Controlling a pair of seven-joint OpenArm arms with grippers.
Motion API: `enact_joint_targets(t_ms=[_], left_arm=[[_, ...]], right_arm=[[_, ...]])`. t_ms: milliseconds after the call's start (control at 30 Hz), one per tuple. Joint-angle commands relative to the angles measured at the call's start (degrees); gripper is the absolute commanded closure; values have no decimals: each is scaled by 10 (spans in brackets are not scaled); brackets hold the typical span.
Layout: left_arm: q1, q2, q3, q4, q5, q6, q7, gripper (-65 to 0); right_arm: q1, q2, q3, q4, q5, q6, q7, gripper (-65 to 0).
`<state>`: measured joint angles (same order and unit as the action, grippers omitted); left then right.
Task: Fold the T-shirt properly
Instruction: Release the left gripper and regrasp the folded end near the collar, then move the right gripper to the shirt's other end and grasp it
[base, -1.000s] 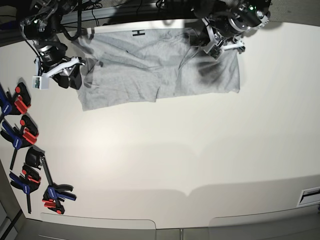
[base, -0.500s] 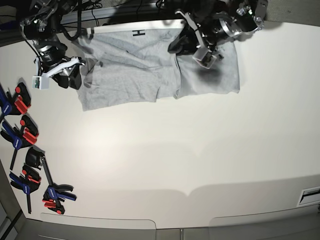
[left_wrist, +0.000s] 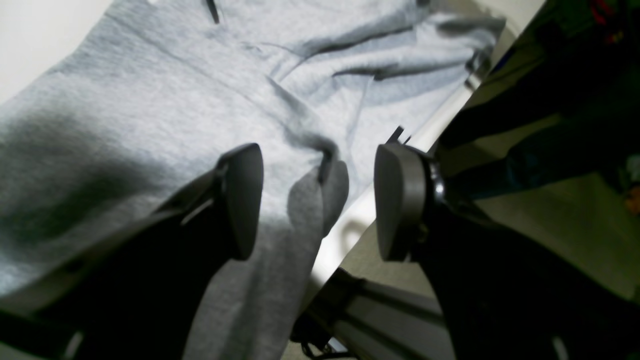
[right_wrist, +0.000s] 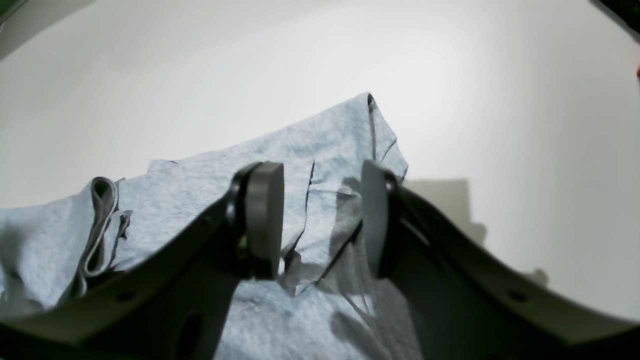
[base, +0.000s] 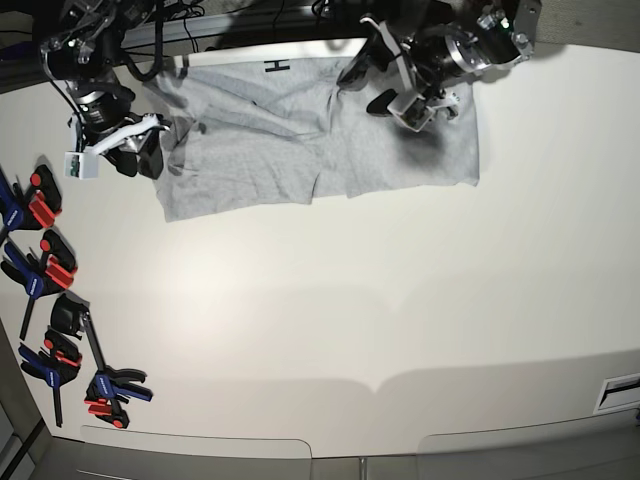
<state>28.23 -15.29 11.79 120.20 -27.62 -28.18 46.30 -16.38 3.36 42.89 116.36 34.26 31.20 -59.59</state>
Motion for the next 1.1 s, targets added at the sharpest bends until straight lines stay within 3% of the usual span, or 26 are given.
enact_joint_targets(t_ms=[0, 233, 300, 433, 567, 767, 867, 1067], left_arm=[[0, -5, -1, 16, -9, -5, -14, -328], [0, -30, -1, 16, 42, 20, -14, -326], [0, -30, -1, 16, 41, 20, -14, -326], [0, -30, -1, 16, 40, 20, -14, -326], [0, -30, -1, 16, 40, 20, -14, -326], [0, -30, -1, 16, 40, 21, -13, -326], [2, -30, -1, 16, 40, 21, -11, -326], [3, -30, -1, 16, 40, 21, -10, -326]], right_arm=[[2, 12, 2, 9, -6, -1, 16, -237], [2, 52, 3, -8, -41, -1, 23, -238], [2, 67, 0, -52, -38, -1, 23, -268], [7, 98, -7, -183, 9, 8, 24, -399], [34, 123, -6, -292, 79, 19, 15, -406], [98, 127, -6, -389, 120, 25, -38, -406], [107, 127, -10, -396, 143, 30, -78, -405], [105, 127, -49, -395, 143, 36, -103, -404]])
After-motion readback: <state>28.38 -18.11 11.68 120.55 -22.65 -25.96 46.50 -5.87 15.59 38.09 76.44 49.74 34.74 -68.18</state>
